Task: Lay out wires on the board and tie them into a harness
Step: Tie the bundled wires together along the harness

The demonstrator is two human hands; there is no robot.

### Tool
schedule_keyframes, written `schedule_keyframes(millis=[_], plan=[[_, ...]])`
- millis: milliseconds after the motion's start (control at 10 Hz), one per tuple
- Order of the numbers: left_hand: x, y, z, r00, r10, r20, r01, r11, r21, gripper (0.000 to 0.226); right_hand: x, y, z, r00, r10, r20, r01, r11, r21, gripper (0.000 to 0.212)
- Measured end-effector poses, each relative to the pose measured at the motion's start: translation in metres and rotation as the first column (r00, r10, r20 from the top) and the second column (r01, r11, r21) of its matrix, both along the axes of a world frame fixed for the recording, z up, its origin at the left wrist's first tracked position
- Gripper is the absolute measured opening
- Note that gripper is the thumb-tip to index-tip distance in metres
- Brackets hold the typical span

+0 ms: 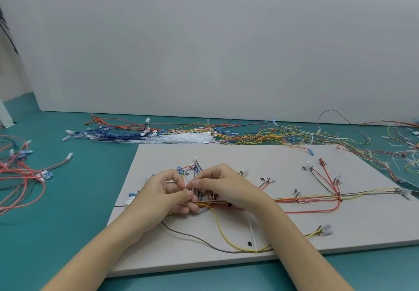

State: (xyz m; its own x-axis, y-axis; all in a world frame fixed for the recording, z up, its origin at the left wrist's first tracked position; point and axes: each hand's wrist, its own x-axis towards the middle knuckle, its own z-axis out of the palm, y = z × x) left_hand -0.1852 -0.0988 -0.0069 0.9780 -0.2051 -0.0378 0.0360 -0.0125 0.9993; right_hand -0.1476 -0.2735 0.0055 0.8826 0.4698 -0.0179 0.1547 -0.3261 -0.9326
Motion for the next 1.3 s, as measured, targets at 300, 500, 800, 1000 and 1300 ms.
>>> schedule_keyframes(millis=[300,500,800,1000,1300], plan=[[0.0007,-0.0005,-0.0002,1.000,0.003,0.000,-0.003,1.000,0.002,0.022,0.0004,-0.0003,-0.0015,1.000,0.003,-0.007,-0.003,1.000,0.003,0.017],[0.0022,-0.0007,-0.0024,1.000,0.012,0.006,-0.012,1.000,0.012,0.022,-0.0014,-0.0016,0.0005,1.000,0.024,-0.013,-0.024,1.000,-0.001,0.021],[0.0027,-0.0005,-0.0033,1.000,0.020,0.005,-0.020,1.000,0.004,0.022,-0.0023,-0.0011,0.0018,1.000,0.014,-0.020,-0.015,1.000,-0.012,0.020],[0.0031,-0.0015,-0.0028,1.000,0.018,0.002,-0.018,1.000,0.004,0.023,-0.0013,-0.0002,0.0006,1.000,0.007,-0.015,-0.007,1.000,-0.024,0.018],[0.0028,-0.0012,-0.0028,1.000,0.016,-0.001,-0.016,1.000,-0.004,0.023,0.0006,-0.0014,-0.0011,1.000,0.010,-0.012,-0.010,1.000,-0.002,0.019]])
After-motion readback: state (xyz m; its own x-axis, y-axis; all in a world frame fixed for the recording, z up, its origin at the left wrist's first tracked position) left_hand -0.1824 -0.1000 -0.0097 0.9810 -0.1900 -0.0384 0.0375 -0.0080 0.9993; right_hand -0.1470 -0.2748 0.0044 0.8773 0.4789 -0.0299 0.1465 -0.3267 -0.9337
